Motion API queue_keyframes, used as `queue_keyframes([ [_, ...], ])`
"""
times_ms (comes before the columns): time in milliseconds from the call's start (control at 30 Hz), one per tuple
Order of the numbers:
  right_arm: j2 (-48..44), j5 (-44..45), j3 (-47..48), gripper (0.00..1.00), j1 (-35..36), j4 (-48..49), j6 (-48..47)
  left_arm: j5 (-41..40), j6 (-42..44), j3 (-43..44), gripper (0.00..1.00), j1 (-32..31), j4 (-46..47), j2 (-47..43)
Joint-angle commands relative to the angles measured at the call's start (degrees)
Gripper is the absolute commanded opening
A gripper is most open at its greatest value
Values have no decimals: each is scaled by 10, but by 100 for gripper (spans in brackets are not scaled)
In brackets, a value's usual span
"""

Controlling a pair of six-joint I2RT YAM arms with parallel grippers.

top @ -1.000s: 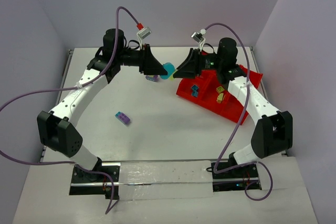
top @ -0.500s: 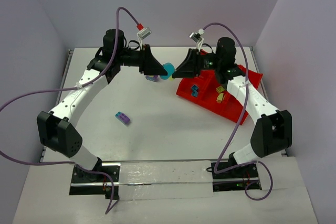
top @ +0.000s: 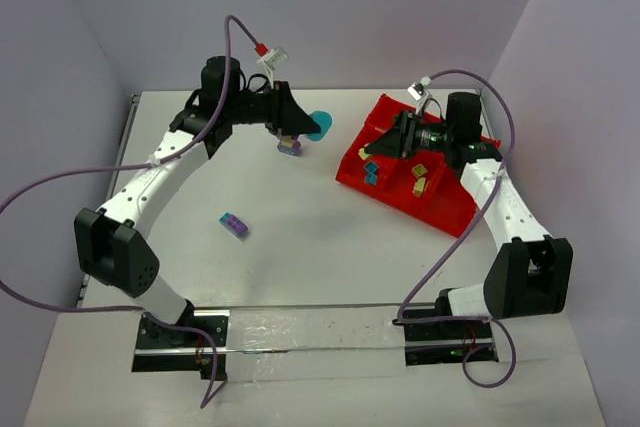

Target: Sort the legos into containers by color

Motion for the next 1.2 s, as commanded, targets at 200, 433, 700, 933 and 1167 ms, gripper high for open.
queue_keyframes([
  [200, -89, 588, -34, 0, -25, -167, -19, -214, 1, 236, 0, -106, -174, 210],
  [433, -81, 642, -53, 0, -25, -169, -22, -327, -20, 385, 0, -138, -240, 359],
  [700, -66, 631, -69, 11, -25, -145, -4, -377, -27, 422, 0, -147, -219, 429],
  [933, -51, 625, -82, 22, -25, -105, 26, -364, -37, 441, 48, -148, -218, 454],
  [1167, -14, 616, -60, 64, -25, -87, 35, -353, -19, 436, 90, -152, -214, 440],
])
